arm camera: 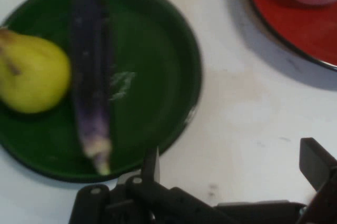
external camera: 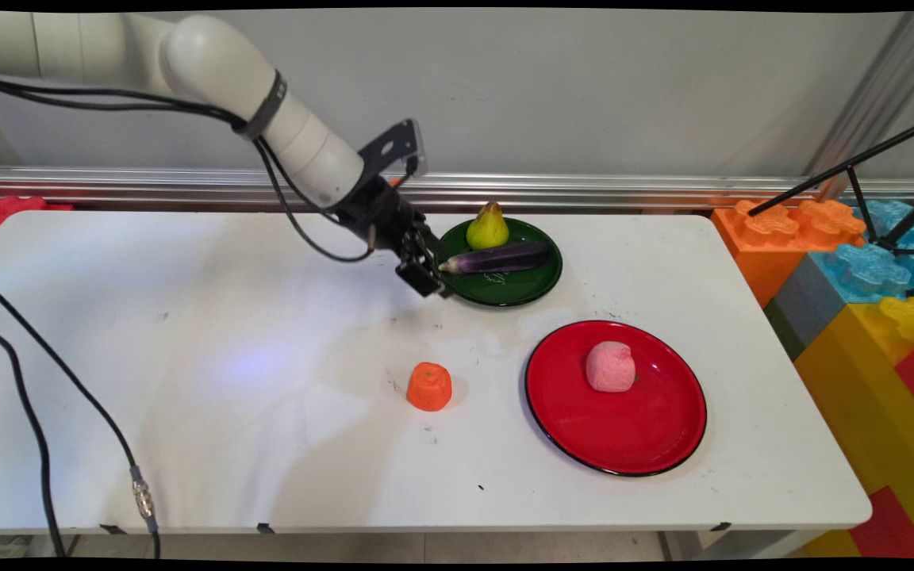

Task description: Pick up the eggplant from the green plate

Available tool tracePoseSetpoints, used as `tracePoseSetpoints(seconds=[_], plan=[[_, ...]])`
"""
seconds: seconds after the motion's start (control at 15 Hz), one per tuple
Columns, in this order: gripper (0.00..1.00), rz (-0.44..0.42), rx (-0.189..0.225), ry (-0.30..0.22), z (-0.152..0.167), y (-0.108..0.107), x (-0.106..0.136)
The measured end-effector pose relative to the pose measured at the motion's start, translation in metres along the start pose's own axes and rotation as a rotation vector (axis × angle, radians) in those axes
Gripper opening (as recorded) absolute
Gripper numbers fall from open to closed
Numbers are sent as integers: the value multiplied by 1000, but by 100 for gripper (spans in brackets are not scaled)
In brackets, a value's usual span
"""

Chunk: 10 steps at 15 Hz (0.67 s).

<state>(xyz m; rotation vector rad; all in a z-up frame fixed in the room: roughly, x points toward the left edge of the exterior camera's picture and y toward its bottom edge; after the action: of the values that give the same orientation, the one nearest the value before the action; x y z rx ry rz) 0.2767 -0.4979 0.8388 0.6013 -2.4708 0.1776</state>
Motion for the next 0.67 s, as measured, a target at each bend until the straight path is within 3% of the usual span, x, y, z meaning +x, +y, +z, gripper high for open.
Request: tracePoseSetpoints(seconds=[0.27,0.67], plan=[[100,-60,41,19,-2,-29,0],[100,-116,65,22,15,-57,-9]])
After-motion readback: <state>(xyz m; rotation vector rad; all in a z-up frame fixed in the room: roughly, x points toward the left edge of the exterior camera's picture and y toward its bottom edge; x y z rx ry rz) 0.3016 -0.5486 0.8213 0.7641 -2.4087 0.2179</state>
